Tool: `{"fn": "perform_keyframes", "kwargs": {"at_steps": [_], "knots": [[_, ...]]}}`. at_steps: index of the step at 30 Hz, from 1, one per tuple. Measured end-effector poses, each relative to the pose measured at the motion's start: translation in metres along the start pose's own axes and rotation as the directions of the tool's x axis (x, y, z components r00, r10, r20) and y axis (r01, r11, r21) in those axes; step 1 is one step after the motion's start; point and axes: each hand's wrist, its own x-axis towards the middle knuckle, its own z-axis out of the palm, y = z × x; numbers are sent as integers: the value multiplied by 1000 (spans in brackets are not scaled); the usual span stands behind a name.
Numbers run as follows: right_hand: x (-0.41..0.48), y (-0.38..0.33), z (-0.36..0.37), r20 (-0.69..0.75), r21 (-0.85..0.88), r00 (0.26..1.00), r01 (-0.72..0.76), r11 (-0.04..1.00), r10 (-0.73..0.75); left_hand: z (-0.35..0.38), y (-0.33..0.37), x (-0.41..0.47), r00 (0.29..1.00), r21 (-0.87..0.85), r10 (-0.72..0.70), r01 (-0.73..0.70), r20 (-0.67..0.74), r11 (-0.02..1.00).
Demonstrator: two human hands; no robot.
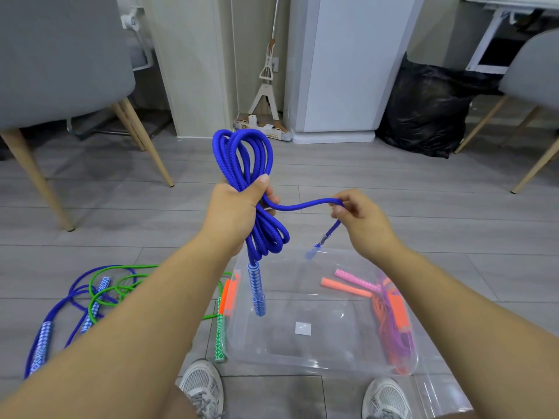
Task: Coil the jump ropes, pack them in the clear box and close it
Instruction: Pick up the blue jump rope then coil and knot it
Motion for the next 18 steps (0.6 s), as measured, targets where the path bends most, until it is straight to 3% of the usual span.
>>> {"fn": "perform_keyframes", "kwargs": {"at_steps": [7,11,14,18], "knots": [[-11,-27,6,251,77,959,116,990,-131,-3,-2,3,999,-2,-50,50,-18,999],[-11,-32,4,188,80,973,118,990,-131,-8,-6,6,997,44,-74,74,-4,996],[-10,-34,1,185,190,979,52,980,-88,-11,-9,8,998,165,-56,52,22,985],[-9,-45,0,85,332,981,139,933,-177,-13,-13,10,995,354,-85,61,54,933]]}}
